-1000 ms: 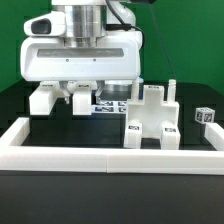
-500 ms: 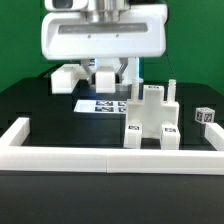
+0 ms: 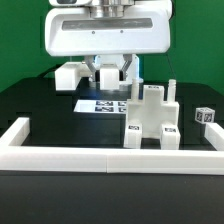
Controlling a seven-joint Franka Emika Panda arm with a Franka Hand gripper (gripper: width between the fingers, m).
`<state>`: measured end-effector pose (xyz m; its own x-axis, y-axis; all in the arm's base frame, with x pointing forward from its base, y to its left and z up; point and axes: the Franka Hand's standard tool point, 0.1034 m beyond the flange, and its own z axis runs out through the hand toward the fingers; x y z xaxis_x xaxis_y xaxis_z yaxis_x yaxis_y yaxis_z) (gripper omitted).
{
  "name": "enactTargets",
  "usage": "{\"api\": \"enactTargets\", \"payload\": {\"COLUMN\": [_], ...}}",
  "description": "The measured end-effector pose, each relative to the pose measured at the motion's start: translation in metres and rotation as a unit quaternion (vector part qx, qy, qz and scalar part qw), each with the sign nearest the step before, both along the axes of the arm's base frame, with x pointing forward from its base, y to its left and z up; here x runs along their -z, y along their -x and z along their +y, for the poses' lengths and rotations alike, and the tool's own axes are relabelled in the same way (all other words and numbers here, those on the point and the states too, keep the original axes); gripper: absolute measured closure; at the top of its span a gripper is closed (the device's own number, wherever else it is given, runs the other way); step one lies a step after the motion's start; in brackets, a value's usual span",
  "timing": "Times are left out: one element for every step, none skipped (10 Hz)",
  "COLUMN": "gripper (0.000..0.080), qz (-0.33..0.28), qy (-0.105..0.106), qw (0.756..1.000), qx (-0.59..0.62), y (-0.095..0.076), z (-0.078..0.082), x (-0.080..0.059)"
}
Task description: Assemble chair
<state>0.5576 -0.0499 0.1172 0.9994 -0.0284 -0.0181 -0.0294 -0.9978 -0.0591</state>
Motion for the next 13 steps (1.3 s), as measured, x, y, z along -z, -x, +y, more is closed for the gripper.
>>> {"api": "enactTargets", "payload": {"gripper": [0.0511, 0.0511, 0.0511, 0.0511, 0.0511, 0.0511, 0.0511, 0.0511, 0.0511, 0.0511, 0.0511, 0.0511, 0.0511], "qz": [-0.001, -0.002, -0.002, -0.003, -0.002, -0.003, -0.001, -0.001, -0.001, 0.000, -0.001, 0.001, 0.002], "qy": [-0.002, -0.004, -0.004, -0.003, 0.001, 0.002, 0.002, 0.002, 0.002, 0.002, 0.002, 0.002, 0.002], "qw": [1.000, 1.000, 0.999, 0.999, 0.998, 0.998, 0.998, 0.998, 0.998, 0.998, 0.997, 0.997, 0.997], "qx": [0.012, 0.019, 0.037, 0.053, 0.067, 0.069, 0.066, 0.066, 0.066, 0.070, 0.078, 0.076, 0.077], "y": [0.003, 0.005, 0.004, 0.002, 0.001, 0.001, 0.002, 0.002, 0.002, 0.003, 0.005, 0.007, 0.008], "z": [0.015, 0.028, 0.040, 0.055, 0.073, 0.083, 0.082, 0.081, 0.081, 0.083, 0.092, 0.099, 0.104], "x": [-0.006, -0.011, -0.014, -0.017, -0.019, -0.016, -0.014, -0.014, -0.013, -0.013, -0.011, -0.010, -0.008]}}
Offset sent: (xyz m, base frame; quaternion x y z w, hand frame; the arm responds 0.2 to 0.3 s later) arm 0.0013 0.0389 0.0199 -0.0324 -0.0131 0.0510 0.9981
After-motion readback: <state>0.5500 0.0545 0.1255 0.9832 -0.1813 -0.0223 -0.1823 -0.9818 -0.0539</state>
